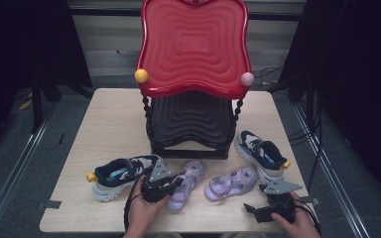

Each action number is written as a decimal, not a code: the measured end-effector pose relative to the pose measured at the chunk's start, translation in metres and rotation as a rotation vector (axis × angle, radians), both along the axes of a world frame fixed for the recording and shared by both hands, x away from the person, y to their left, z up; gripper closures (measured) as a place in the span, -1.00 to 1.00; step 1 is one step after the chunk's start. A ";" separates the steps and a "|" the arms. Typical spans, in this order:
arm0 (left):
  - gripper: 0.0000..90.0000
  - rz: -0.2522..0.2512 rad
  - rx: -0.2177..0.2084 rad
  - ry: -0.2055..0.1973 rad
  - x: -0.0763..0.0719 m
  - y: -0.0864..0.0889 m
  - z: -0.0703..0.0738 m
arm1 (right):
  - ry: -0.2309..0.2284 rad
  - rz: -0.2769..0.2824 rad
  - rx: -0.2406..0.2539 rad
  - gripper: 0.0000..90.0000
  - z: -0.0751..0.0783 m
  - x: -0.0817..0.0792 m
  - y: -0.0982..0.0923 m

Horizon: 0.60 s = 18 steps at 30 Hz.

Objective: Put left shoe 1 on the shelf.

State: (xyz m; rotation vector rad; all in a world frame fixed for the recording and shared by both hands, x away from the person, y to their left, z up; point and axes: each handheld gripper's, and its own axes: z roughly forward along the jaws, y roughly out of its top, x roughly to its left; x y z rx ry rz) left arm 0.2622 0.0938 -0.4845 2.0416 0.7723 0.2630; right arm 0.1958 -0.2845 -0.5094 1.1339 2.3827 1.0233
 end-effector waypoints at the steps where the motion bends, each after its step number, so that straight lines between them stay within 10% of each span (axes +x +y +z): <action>1: 0.78 0.000 0.000 0.000 0.000 0.000 0.000 | 0.000 0.000 0.000 -0.78 0.000 0.000 0.000; 18: 0.77 0.029 -0.072 -0.078 -0.008 0.007 0.024 | 0.000 0.000 0.000 -0.78 0.000 0.000 0.000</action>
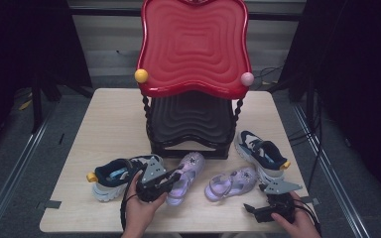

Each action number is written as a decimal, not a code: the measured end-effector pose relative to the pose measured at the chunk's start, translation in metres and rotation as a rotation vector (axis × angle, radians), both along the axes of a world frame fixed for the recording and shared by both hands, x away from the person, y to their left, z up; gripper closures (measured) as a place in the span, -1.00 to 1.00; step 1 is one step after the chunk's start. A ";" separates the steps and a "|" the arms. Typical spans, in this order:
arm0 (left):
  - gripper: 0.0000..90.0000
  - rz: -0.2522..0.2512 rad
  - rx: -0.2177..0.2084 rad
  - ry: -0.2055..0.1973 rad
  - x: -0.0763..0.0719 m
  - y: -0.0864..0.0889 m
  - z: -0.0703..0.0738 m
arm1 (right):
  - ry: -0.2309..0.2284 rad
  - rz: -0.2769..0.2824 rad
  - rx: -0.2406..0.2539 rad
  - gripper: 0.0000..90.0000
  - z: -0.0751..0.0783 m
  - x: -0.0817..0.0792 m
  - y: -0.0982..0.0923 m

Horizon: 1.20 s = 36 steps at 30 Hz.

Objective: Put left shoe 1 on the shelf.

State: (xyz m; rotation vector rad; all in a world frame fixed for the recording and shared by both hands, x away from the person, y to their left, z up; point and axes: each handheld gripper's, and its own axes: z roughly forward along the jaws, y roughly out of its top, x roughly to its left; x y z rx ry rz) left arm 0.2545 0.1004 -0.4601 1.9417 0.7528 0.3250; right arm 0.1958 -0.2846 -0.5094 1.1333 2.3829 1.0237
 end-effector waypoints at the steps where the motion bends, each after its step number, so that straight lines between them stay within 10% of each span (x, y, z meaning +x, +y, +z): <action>1: 0.77 0.001 -0.002 -0.001 0.000 0.001 0.001 | 0.000 0.000 0.000 -0.78 0.000 0.000 0.000; 36: 0.77 0.114 -0.070 -0.066 0.002 0.020 0.053 | 0.000 0.000 0.003 -0.77 0.000 0.000 -0.001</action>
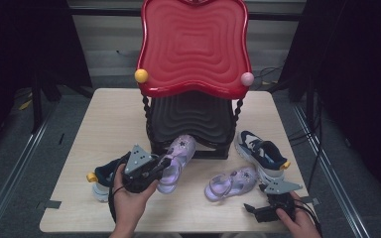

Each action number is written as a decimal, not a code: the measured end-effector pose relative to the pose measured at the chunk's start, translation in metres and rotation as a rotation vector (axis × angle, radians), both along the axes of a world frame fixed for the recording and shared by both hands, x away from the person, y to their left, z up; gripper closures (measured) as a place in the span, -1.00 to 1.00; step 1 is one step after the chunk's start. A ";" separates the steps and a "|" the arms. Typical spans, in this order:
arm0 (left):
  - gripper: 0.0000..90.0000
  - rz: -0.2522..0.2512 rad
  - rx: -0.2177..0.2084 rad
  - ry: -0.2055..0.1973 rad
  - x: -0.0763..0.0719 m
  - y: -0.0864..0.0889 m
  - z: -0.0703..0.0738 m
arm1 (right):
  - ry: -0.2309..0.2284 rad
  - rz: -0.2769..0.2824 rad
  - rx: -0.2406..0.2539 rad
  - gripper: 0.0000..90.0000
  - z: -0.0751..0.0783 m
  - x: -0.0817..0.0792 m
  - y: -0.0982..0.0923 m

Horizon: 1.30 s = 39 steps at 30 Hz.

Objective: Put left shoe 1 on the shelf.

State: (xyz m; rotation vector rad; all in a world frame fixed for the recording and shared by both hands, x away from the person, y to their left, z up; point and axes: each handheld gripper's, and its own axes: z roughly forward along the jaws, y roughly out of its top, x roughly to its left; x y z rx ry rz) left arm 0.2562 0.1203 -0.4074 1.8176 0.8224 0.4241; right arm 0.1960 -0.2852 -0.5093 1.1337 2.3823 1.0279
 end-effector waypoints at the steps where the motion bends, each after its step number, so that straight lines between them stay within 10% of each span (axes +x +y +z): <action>1: 0.77 0.005 0.003 -0.003 0.000 0.000 0.001 | 0.000 0.000 0.000 -0.77 0.000 0.000 0.000; 39: 0.76 0.199 -0.051 -0.097 0.033 -0.021 0.021 | 0.000 0.000 0.000 -0.77 0.000 0.000 0.000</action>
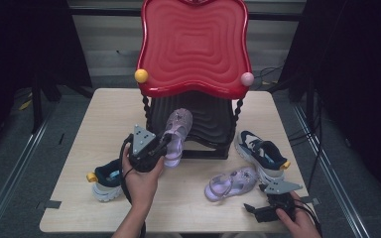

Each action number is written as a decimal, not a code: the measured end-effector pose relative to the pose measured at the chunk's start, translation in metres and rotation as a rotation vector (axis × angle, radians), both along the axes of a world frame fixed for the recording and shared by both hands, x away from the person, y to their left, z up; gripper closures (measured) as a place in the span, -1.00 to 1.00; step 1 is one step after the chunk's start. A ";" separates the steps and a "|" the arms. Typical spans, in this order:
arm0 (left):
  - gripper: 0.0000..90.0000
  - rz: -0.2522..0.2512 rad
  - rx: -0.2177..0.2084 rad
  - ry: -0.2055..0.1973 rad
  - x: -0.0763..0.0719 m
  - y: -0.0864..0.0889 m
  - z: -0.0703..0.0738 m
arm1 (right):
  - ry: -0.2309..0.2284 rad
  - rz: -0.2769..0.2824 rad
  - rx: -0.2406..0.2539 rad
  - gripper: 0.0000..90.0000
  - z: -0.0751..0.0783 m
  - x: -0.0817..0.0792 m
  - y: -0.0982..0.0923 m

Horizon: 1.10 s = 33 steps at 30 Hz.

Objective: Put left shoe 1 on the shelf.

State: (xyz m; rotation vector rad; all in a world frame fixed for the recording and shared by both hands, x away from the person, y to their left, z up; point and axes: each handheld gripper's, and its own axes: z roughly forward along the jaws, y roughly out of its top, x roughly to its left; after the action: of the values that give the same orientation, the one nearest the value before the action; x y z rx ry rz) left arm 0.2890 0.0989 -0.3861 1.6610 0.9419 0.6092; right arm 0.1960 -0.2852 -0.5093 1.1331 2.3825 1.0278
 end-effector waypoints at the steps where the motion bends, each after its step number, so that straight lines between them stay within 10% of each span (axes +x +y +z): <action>1: 0.76 0.005 -0.009 -0.001 0.001 -0.001 0.000 | 0.000 0.000 0.000 -0.77 0.000 0.000 0.000; 33: 0.76 0.084 -0.066 -0.038 0.028 -0.023 0.006 | -0.001 0.000 -0.001 -0.77 0.000 0.000 0.000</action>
State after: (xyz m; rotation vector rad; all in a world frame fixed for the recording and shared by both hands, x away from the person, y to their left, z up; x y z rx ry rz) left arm 0.3171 0.0755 -0.3803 1.5521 0.9974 0.6573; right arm 0.1961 -0.2852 -0.5093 1.1314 2.3820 1.0273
